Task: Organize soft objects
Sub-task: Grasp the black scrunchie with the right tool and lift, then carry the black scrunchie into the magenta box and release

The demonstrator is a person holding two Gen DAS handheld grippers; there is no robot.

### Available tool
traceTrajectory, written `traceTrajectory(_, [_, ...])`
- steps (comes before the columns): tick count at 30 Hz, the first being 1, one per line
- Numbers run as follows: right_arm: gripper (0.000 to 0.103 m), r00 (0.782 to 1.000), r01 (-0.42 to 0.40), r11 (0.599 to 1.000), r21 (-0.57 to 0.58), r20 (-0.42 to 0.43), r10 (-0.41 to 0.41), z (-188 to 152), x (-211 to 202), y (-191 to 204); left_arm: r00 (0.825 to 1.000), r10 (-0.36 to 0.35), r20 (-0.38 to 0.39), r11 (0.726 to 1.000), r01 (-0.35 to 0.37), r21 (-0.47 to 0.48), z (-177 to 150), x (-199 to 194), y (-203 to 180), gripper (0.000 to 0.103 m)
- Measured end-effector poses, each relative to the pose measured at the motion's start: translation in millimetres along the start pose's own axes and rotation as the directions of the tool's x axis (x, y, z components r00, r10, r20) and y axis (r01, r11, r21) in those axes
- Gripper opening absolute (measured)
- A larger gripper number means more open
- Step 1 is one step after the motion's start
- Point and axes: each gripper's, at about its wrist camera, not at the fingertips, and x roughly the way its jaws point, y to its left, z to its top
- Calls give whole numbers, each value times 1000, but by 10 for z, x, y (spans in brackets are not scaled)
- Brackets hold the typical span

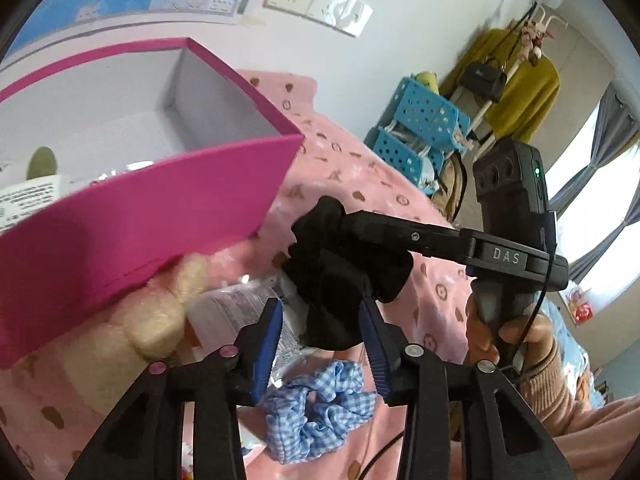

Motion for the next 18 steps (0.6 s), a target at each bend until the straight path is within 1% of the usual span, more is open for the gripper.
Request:
traceTrajectory(2, [69,1000,-14,1000,-13,-12,14,0,41,38,1000,-3,-16,1000,3,1,-1,79,-22,41])
traceTrajectory(4, [69,999,-22,999,-41,-33,21,-4,128,104,1000,1,-31,1000,-1,-1,6,160,-23,41])
traceTrajectory(5, [66,999,-16,999,-51,-42,14,-14,160,131,999,3,-38,1000,-3,-3,5,195,-20,41])
traceTrajectory(6, [46,998,-23,998,-63,-55,20,-24,198,162,999,6,-45,1000,-6,-4,-1,219,-16,41])
traceTrajectory(7, [33,997,-41,997,-70,-64,37,-30,223,175,999,9,-50,1000,-9,-8,12,252,-17,41])
traceTrajectory(8, [25,997,-51,996,-75,-66,46,-34,229,196,998,8,-55,1000,-9,-11,14,269,-14,41])
traceTrajectory(11, [23,997,-64,992,-106,-40,60,-47,130,300,999,-1,-50,1000,0,-10,14,259,-23,42])
traceTrajectory(13, [21,997,-79,988,-131,-15,78,-20,28,420,999,-8,-35,1000,8,-4,35,209,-54,46])
traceTrajectory(15, [21,995,-95,981,-169,17,99,29,-107,566,1000,-13,-8,1000,13,5,58,117,-77,47])
traceTrajectory(18, [21,990,-109,967,-230,58,126,108,-269,794,998,-23,53,999,21,29,132,-77,-130,47])
